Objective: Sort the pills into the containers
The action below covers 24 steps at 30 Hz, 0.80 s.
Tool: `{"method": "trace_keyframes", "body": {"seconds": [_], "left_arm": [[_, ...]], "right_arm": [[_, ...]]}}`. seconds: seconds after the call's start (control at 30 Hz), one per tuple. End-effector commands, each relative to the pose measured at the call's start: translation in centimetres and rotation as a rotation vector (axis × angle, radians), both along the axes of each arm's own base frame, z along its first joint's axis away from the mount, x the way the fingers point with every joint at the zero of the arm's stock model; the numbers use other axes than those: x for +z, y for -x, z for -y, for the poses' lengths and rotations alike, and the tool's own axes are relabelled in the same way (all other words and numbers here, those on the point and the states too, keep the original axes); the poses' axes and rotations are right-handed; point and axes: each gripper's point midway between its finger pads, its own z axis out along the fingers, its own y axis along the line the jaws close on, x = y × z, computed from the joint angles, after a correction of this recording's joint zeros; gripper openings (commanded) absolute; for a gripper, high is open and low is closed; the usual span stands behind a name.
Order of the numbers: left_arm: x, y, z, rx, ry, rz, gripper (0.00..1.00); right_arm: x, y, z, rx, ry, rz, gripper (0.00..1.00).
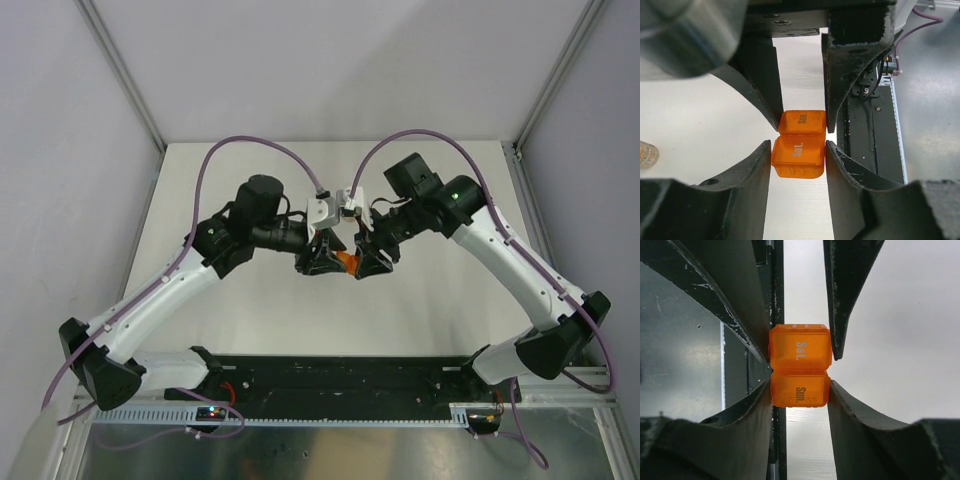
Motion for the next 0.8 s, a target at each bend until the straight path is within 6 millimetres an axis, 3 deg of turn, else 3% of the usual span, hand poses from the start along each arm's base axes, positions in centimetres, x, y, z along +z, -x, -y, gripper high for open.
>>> {"method": "trace_keyframes", "body": {"seconds": [0.0, 0.23, 0.4, 0.77], "left_arm": [[2.0, -0.5, 0.7, 0.005, 0.036, 0.010, 0.35], [2.6, -0.6, 1.0, 0.035, 0.048, -0.082, 0.18], [3.0, -1.6, 1.0, 0.106, 0.065, -0.113, 0.15], [3.6, -5.2, -0.2, 0.306, 0.068, -0.033, 0.48]], "right_arm": [[2.3, 0.7, -0.1, 0.009, -0.063, 0.078, 0.00], [2.1, 0.4, 0.1, -0.016, -0.053, 0.122, 0.00], [2.1, 0.5, 0.2, -0.018, -0.049, 0.137, 0.00], [1.9, 0.9, 0.2, -0.003, -0.038, 0.137, 0.00]]}}
